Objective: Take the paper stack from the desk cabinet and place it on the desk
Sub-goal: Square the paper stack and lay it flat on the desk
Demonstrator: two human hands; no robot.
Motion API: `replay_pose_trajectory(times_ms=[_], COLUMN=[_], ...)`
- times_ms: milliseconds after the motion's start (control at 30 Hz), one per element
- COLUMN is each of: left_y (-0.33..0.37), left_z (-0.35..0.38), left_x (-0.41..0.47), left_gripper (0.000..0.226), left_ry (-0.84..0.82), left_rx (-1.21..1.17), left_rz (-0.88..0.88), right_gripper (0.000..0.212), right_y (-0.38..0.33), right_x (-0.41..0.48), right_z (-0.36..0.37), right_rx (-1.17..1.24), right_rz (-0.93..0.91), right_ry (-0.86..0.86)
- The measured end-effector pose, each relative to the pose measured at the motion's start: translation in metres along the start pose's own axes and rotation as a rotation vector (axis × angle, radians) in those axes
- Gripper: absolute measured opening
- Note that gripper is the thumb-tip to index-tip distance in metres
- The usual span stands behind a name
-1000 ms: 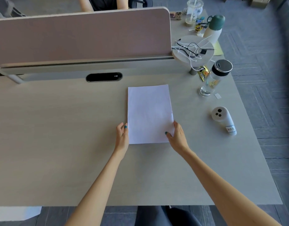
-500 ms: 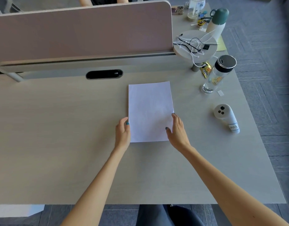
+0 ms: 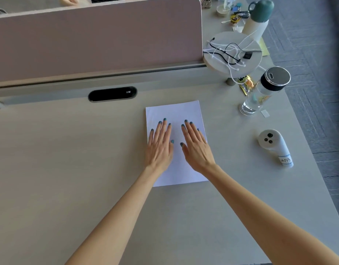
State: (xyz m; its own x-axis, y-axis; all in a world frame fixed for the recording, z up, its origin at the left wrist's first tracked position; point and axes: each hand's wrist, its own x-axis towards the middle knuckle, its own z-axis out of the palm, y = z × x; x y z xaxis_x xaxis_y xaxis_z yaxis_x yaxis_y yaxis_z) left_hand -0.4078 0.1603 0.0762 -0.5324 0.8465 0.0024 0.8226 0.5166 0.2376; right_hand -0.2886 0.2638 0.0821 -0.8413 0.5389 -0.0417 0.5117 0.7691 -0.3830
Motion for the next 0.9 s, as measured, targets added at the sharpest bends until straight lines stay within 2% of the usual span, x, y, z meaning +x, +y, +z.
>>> replay_pose_trajectory(times_ms=[167,433,600,800,900], left_y=[-0.001,-0.006,-0.007,-0.006,-0.006], left_z=[0.015,0.028,0.032,0.03,0.022], left_x=[0.003,0.005,0.005,0.003,0.004], left_gripper=[0.054,0.056,0.057,0.056,0.056], left_ry=[-0.034,-0.097,-0.076,-0.075,-0.127], left_rx=[0.056,0.081,0.133,0.125,0.086], left_rz=[0.018,0.002,-0.01,0.0,-0.001], right_gripper=[0.059,0.057,0.056,0.055,0.056], right_y=[0.006,0.011,0.013,0.014,0.012], right_x=[0.005,0.012,0.01,0.008,0.009], right_z=[0.016,0.031,0.037,0.036,0.033], right_rx=[-0.083,-0.047,-0.066,-0.067,-0.077], right_rz=[-0.006,0.01,-0.011,-0.015,-0.007], right_ry=[-0.022,-0.04,0.02,0.043,0.004])
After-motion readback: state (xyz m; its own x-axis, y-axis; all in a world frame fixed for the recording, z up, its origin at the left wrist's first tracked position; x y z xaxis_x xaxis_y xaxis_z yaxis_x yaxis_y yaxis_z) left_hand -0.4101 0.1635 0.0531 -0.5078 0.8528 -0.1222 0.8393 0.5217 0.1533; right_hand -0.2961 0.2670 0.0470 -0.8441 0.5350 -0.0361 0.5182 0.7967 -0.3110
